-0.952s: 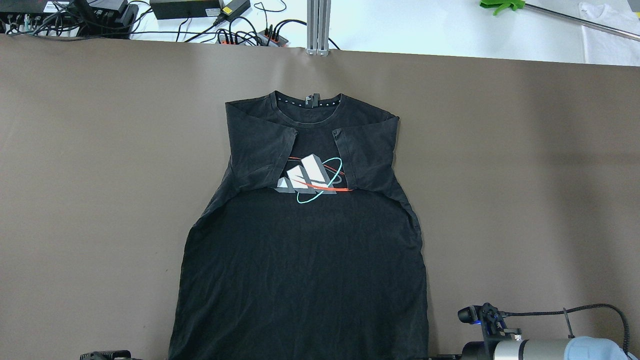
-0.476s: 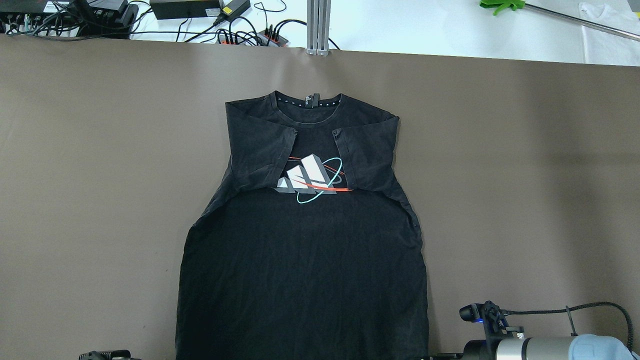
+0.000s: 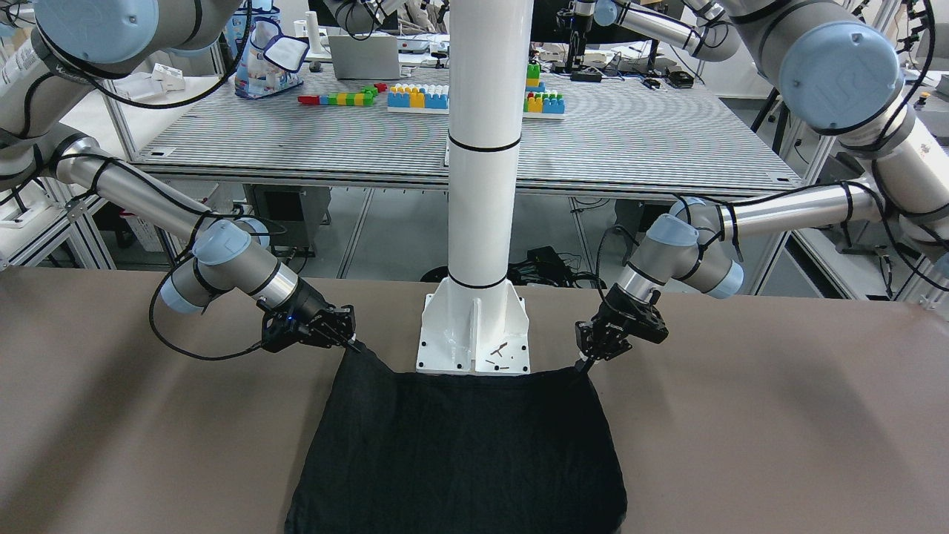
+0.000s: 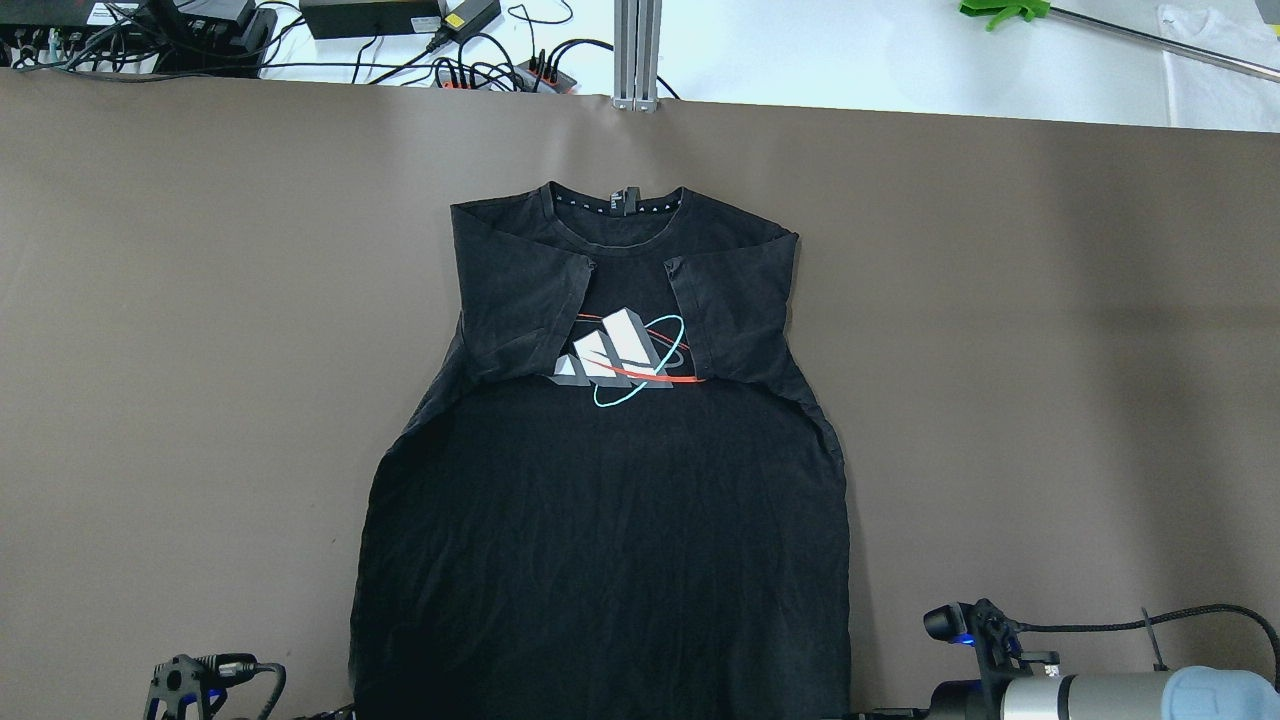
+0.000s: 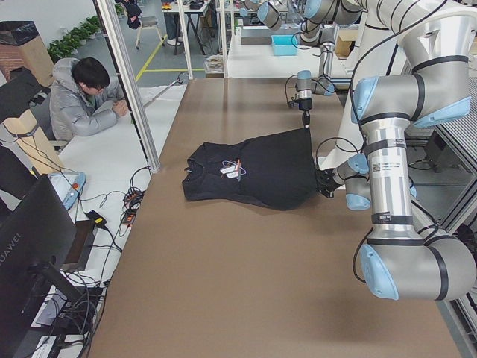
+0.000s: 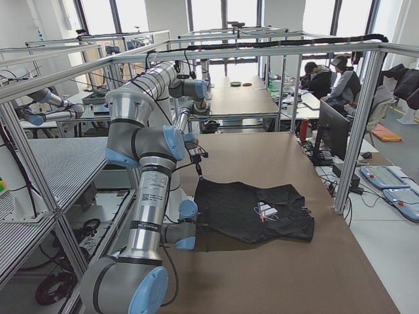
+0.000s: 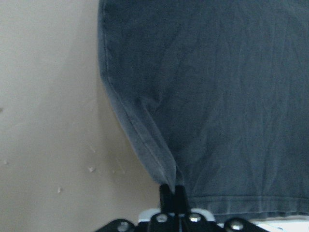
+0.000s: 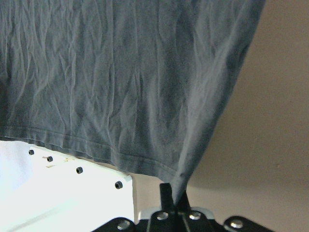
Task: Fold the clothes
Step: 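Lift the hem and fold it toward the collar with both grippers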
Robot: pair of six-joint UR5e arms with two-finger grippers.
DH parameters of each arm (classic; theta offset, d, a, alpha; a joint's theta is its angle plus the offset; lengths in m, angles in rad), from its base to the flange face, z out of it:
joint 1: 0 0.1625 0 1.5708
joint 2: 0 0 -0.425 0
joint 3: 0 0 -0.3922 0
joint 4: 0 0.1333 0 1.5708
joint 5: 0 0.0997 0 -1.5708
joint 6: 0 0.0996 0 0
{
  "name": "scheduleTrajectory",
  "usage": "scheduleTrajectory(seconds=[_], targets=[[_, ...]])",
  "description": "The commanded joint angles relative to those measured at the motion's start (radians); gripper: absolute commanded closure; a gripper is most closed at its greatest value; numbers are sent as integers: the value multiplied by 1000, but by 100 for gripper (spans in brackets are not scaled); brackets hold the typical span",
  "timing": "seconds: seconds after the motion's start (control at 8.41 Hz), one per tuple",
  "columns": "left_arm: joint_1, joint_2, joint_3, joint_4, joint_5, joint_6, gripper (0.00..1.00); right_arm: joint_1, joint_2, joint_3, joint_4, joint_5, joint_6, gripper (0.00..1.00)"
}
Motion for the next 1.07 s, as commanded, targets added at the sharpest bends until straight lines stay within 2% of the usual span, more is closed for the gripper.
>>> scheduleTrajectory(seconds=[0.0, 0.12, 0.24, 0.36, 0.48, 0.59, 0.83, 0.95], targets=[[-142, 3, -86, -70, -199, 66, 100, 116, -5, 55, 20, 183, 59, 100], [-183, 18, -109, -96, -265, 68, 100, 186, -8, 55, 72, 279, 94, 100], [-254, 61, -153, -101, -380, 121, 100, 246, -14, 52, 136, 378, 108, 100], [-338, 95, -175, -131, -534, 170, 100, 277, -16, 49, 199, 450, 122, 100], [-377, 124, -175, -224, -644, 169, 100, 303, -14, 46, 265, 514, 174, 100], [-373, 140, -175, -305, -684, 165, 100, 355, -13, 46, 311, 602, 214, 100], [-371, 140, -175, -380, -740, 146, 100, 461, -28, 43, 432, 772, 314, 100], [-368, 128, -175, -394, -740, 117, 100, 478, -20, 32, 473, 782, 366, 100]])
